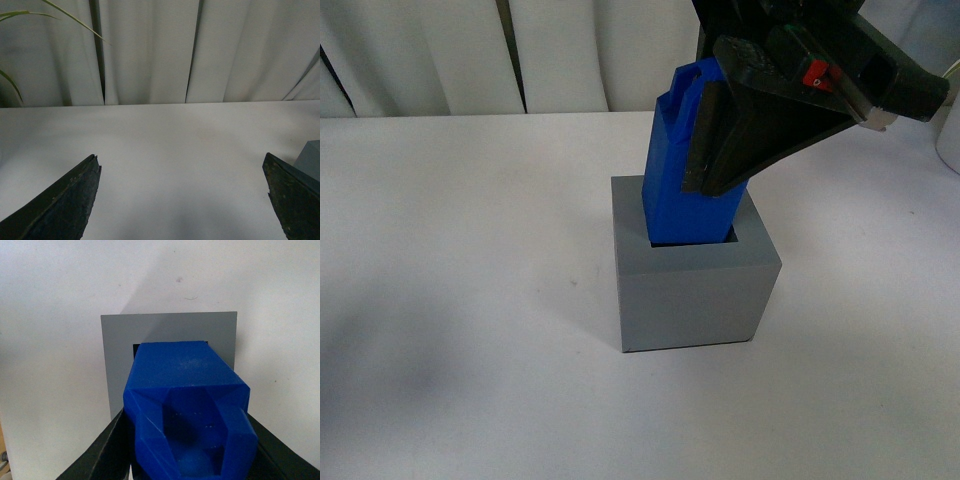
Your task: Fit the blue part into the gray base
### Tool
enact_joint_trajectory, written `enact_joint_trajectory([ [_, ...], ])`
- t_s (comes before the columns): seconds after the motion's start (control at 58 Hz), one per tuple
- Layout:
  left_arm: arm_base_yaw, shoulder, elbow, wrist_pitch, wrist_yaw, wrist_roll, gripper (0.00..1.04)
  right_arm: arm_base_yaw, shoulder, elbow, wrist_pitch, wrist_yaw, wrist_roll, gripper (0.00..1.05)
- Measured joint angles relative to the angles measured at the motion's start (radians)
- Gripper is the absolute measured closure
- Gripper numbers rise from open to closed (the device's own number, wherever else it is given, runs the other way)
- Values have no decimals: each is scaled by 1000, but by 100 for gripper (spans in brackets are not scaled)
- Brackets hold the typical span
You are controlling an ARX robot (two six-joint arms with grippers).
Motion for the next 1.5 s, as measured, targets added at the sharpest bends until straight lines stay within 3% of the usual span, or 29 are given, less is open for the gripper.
enact_joint_trajectory([
  [1.069, 0, 0, 0, 0, 0, 0, 6, -10, 4, -27, 6, 25, -18, 58],
  [1.103, 0, 0, 0, 0, 0, 0, 6, -10, 4, -28, 8, 24, -16, 49],
  [1.276, 0, 0, 0, 0, 0, 0, 6, -13, 3, -52, 45, -8, 1, 26],
  [1.414, 0, 0, 0, 0, 0, 0, 6, -26, -27, -107, 150, -42, 43, 6],
  [1.5, 0, 0, 0, 0, 0, 0, 6, -42, -63, -146, 202, -85, 72, 8],
])
